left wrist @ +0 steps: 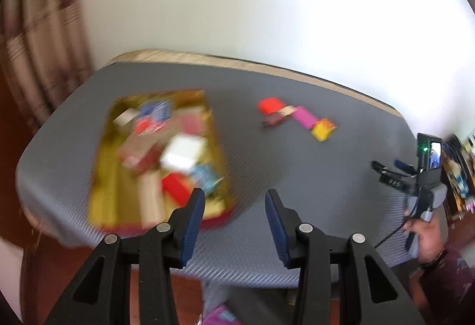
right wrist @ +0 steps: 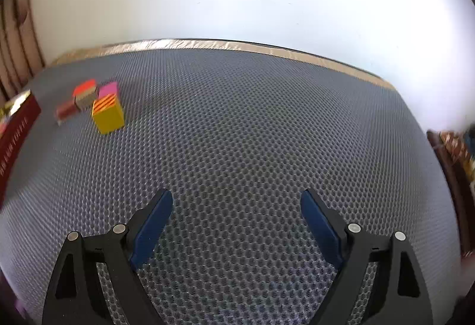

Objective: Organize rigid objects
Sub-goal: 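Grasp the dark red lipstick tube with the left gripper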

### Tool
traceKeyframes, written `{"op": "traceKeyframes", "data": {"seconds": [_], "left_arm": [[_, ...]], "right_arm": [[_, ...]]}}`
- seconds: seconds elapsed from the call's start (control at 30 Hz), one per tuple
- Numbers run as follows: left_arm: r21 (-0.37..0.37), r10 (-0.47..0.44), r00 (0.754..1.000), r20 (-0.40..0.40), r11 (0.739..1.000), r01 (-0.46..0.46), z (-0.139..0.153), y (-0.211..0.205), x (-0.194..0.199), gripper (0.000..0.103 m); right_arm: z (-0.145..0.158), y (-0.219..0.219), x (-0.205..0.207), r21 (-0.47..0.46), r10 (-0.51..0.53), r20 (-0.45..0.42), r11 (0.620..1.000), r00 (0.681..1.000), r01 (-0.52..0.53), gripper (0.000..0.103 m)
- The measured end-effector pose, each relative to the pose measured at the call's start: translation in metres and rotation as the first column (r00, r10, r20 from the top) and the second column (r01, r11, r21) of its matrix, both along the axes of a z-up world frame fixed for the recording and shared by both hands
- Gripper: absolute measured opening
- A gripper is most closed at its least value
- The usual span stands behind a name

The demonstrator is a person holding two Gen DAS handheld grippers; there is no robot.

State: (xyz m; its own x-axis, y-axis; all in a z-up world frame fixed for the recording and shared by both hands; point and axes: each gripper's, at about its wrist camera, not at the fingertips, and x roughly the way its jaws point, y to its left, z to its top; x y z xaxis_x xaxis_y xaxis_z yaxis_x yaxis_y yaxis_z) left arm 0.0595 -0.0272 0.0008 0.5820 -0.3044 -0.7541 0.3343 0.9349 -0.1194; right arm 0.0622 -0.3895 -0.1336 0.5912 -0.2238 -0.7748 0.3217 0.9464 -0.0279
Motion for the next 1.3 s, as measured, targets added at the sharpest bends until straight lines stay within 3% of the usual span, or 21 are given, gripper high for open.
{"op": "traceKeyframes", "data": {"seconds": [0.13, 0.2, 0.27, 0.4, 0.57, 0.83, 1.07, 1.2, 1.3], "left_arm": [[0.008, -0.119, 0.993, 0.001, 0.993, 0.119, 0.004, -0.05, 0.048, 0.043], [0.092, -0.161, 0.987, 0.01, 0.983, 0.159, -0.003, -0.079, 0.077, 0.043], [0.169, -0.197, 0.98, 0.011, 0.967, 0.192, -0.014, -0.105, 0.104, 0.043], [0.195, -0.245, 0.968, -0.055, 0.948, 0.252, -0.04, -0.134, 0.142, 0.043], [0.282, -0.285, 0.952, -0.111, 0.91, 0.305, -0.075, -0.161, 0.166, 0.043], [0.267, -0.312, 0.933, -0.18, 0.897, 0.351, -0.099, -0.172, 0.188, 0.043], [0.259, -0.285, 0.941, -0.183, 0.909, 0.326, -0.105, -0.172, 0.208, 0.043], [0.235, -0.264, 0.938, -0.224, 0.92, 0.315, -0.115, -0.17, 0.213, 0.02], [0.209, -0.258, 0.934, -0.246, 0.927, 0.311, -0.119, -0.168, 0.212, 0.02]], "right_arm": [[0.002, -0.007, -0.004, 0.033, -0.003, 0.031, 0.999, 1.0, 0.002, 0.09], [0.004, -0.008, -0.007, 0.043, 0.005, 0.048, 0.999, 0.999, -0.007, 0.094], [0.003, -0.01, -0.008, 0.061, 0.015, 0.052, 0.998, 0.999, -0.019, 0.094], [0.002, -0.009, -0.01, 0.107, 0.03, 0.056, 0.994, 0.998, -0.036, 0.094], [0.001, -0.006, -0.007, 0.141, 0.052, 0.073, 0.988, 0.996, -0.062, 0.094], [-0.002, -0.005, -0.002, 0.167, 0.08, 0.063, 0.982, 0.995, -0.089, 0.094], [-0.006, 0.0, 0.006, 0.182, 0.096, 0.053, 0.978, 0.994, -0.104, 0.095], [-0.007, 0.0, 0.007, 0.185, 0.098, 0.048, 0.977, 0.994, -0.105, 0.095], [-0.009, 0.002, 0.013, 0.189, 0.102, 0.042, 0.976, 0.994, -0.108, 0.095]]}}
